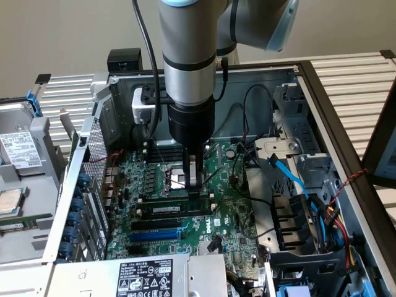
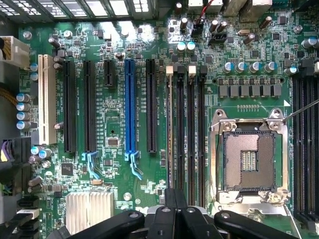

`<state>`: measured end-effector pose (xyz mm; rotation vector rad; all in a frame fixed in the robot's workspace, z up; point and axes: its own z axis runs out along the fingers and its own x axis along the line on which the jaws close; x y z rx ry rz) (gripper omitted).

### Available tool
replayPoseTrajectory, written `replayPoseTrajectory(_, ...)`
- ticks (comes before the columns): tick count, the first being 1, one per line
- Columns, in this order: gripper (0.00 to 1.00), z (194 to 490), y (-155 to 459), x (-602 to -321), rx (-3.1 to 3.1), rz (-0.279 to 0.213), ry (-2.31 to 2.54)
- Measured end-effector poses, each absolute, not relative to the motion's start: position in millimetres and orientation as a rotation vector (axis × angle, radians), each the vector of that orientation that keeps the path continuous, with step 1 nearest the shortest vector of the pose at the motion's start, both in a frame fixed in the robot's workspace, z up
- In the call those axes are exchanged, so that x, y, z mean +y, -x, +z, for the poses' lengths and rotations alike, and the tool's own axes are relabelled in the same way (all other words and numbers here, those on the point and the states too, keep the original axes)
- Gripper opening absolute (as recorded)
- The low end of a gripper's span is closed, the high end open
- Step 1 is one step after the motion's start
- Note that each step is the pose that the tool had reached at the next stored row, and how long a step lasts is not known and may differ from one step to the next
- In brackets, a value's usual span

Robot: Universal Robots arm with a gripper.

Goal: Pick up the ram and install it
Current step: 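Press down the ram until it locks into place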

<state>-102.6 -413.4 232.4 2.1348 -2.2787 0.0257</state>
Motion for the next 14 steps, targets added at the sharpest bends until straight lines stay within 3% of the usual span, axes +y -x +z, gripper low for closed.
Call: replayPoseTrajectory(14, 0.10, 228.5, 102.7, -413.4, -2.278, 0.033, -2.134)
